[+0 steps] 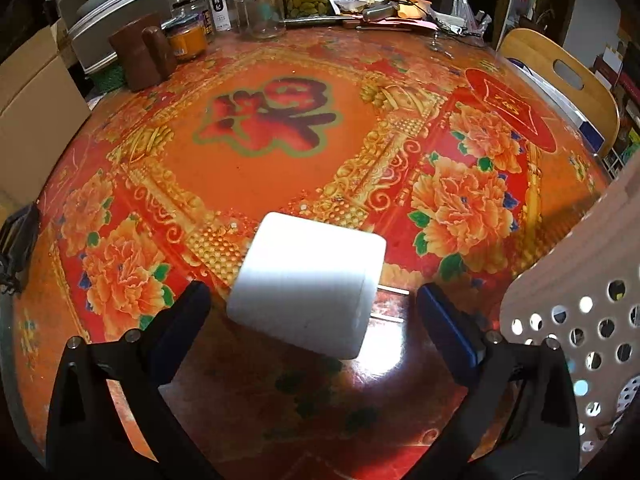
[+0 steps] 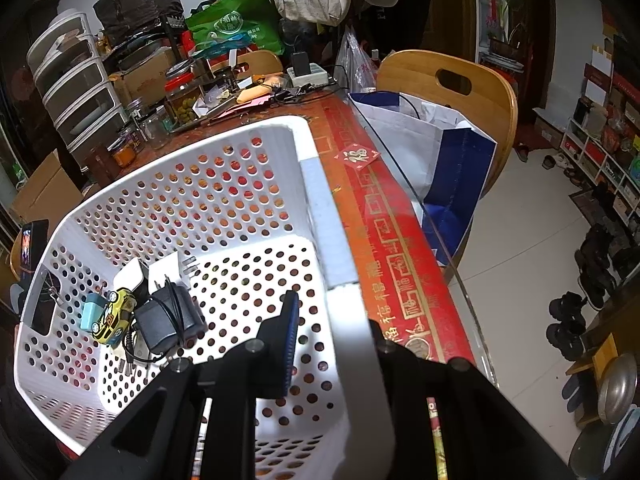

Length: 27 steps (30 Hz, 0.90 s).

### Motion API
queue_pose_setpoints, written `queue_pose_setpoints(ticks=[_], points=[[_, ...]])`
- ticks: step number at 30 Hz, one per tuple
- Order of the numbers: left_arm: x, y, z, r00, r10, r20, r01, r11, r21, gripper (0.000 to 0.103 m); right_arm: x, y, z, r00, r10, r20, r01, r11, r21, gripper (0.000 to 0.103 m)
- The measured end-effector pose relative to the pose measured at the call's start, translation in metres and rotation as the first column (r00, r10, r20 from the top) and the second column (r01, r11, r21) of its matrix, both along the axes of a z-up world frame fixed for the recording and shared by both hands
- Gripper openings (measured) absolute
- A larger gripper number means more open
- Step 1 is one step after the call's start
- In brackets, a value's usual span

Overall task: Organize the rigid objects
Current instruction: 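Grasp the last white square plug adapter with the left gripper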

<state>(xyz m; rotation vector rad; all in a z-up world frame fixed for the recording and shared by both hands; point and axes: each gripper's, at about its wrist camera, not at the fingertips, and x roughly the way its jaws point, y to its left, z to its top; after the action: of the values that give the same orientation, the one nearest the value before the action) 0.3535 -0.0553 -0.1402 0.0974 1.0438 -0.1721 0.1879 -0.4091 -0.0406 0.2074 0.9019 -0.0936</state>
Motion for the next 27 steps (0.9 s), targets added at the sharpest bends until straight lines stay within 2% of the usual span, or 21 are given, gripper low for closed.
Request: queue_pose_setpoints(ticks=[1,3,4,8,10,15,18,27], points=[[0.0,0.002,0.0,1.0,0.007,0.004,-0.007,1.0,-0.007,0.094,0.0,0.0,0.0,1.0,0.0,-0.001,0.0,1.0,0.0,0.02],[0.0,0.004,0.002,1.0,0.01,0.01,-0.01,1.0,-0.027,0.075,0.001,0.0,0.0,1.0,0.0,-0.002,0.0,1.0,-0.001,0.02],[-0.002,0.003,0.003,1.0,0.006,0.012,-0.005,0.999,-0.04,0.075,0.001,0.0,0.0,1.0,0.001,-0.002,-0.001,1.0,-0.001,0.02],[-0.014,-0.009,0.008,0.996,0.002,0.088,-0.009,0.997,0.073,0.075,0.0,0.0,0.0,1.0,0.002,-0.005,-0.002,1.0,-0.002,0.02],[-0.021,-0.012,0.013,0.993,-0.001,0.121,-0.011,0.995,0.101,0.075,0.001,0.001,0.0,1.0,0.002,-0.007,-0.002,1.0,-0.002,0.02],[-0.042,-0.006,0.043,0.971,0.059,0.233,-0.095,0.984,0.148,0.075,0.001,0.001,0.0,1.0,0.003,-0.007,-0.003,1.0,0.001,0.02],[-0.058,0.002,0.062,0.959,0.09,0.269,-0.136,0.978,0.16,0.075,0.001,0.002,-0.001,1.0,0.006,-0.008,-0.006,1.0,0.002,0.02],[-0.101,0.032,0.127,0.936,0.163,0.313,-0.215,0.967,0.139,0.075,0.002,0.002,-0.001,1.0,0.009,-0.009,-0.009,1.0,-0.001,0.02]])
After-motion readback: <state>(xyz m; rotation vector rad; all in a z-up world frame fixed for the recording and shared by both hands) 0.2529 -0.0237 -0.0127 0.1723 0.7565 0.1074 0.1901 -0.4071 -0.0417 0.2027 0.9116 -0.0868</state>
